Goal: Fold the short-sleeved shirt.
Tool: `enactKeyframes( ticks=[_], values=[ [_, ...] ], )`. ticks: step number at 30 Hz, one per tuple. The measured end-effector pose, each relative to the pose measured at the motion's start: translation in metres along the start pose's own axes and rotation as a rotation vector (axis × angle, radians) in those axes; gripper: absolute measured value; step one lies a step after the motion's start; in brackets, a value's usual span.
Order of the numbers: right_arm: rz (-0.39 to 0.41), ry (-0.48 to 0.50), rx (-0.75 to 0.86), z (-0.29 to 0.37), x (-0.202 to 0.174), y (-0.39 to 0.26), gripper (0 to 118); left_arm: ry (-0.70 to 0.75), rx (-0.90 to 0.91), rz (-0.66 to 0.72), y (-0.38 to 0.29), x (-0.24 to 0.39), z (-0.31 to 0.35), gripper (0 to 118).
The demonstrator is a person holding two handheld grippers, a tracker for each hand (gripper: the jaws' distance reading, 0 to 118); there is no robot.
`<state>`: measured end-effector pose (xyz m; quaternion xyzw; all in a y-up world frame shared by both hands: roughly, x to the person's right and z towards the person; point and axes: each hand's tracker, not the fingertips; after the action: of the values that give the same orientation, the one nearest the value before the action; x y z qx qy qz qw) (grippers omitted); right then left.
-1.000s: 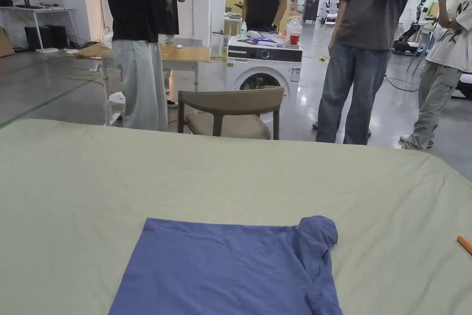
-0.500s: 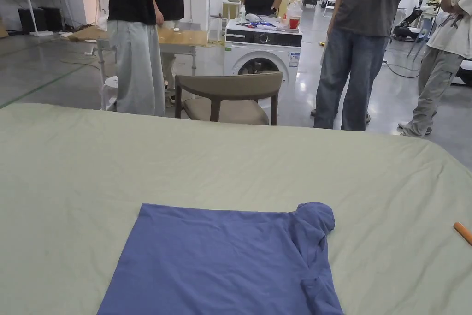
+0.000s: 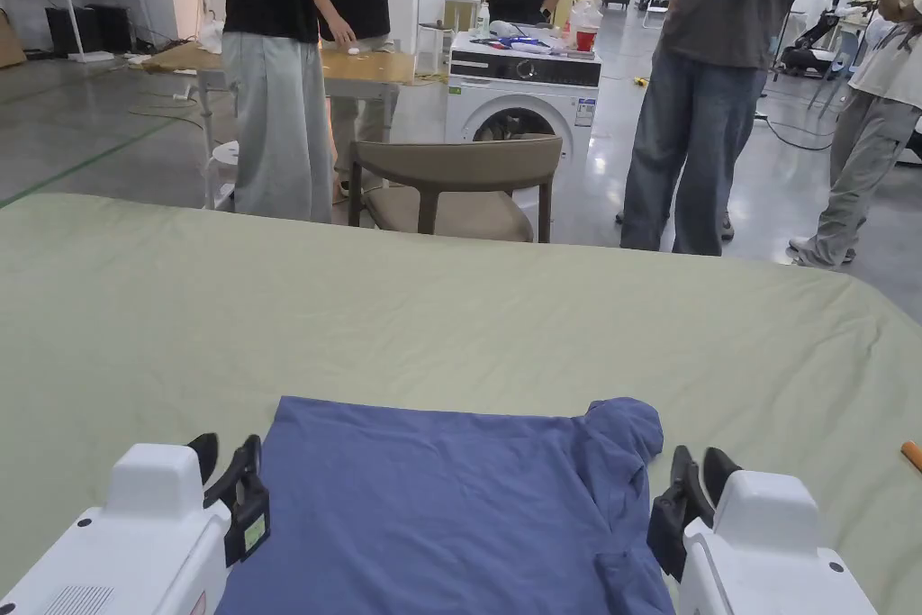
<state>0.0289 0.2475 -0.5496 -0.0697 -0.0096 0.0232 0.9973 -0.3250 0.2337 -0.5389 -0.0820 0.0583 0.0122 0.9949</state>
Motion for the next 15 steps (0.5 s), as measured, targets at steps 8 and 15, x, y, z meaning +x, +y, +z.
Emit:
enactKeyframes(
  ticks=[8,15],
  values=[
    [0.006,0.071,0.044,-0.027,-0.015,0.001,0,-0.019,-0.013,-0.02,0.01,0.004,-0.023,0],
    [0.011,0.122,-0.107,-0.073,-0.014,-0.02,0,-0.034,-0.309,-0.04,-0.01,-0.03,-0.158,0]
  ],
)
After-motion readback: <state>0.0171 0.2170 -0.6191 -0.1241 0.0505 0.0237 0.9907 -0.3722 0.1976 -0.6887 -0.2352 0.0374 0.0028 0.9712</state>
